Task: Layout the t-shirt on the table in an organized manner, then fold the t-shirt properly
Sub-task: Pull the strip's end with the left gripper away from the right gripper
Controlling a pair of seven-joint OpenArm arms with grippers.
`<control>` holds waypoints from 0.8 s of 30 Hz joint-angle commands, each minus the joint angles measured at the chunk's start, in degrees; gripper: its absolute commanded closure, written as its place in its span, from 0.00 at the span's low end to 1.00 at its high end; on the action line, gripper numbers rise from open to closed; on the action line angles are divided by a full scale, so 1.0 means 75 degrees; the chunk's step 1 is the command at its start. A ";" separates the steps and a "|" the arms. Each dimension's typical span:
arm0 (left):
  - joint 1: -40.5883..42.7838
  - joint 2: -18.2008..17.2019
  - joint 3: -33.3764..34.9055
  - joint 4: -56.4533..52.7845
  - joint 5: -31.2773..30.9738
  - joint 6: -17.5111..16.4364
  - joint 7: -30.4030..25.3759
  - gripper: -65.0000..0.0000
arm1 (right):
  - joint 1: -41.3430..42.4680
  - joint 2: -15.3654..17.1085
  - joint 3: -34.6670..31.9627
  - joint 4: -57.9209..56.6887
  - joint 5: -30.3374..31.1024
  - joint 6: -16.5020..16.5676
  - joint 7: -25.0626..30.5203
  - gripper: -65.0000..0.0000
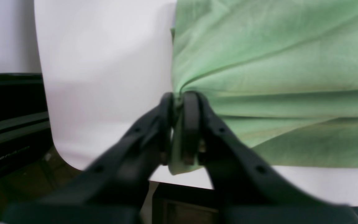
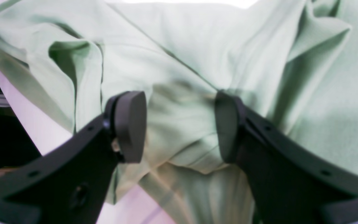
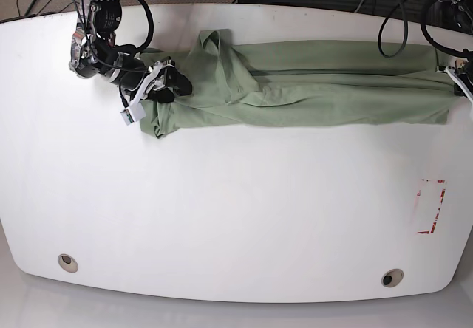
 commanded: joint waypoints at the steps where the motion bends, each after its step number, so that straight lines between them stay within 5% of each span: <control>1: -0.0062 -0.0266 -0.0070 0.0106 0.0009 0.0016 -0.0086 0.73 | 0.0010 0.0098 0.0034 0.0048 -0.0180 -0.0071 -0.0049 0.48; 7: 0.0032 -0.0278 -0.0082 0.0164 -0.0015 0.0016 -0.0075 0.55 | -0.0002 0.0098 0.0034 0.0048 -0.0180 -0.0071 -0.0049 0.48; 14: 0.0079 -0.0289 -0.0304 0.0176 -0.0085 0.0016 -0.0051 0.54 | 0.0010 0.0086 0.0034 0.0048 -0.0180 -0.0071 -0.0049 0.48; 24: -0.0097 -0.0360 -0.1113 -0.0703 -0.1398 0.0016 0.0066 0.53 | -0.0002 0.0121 0.0034 0.0048 -0.0180 -0.0071 -0.0037 0.48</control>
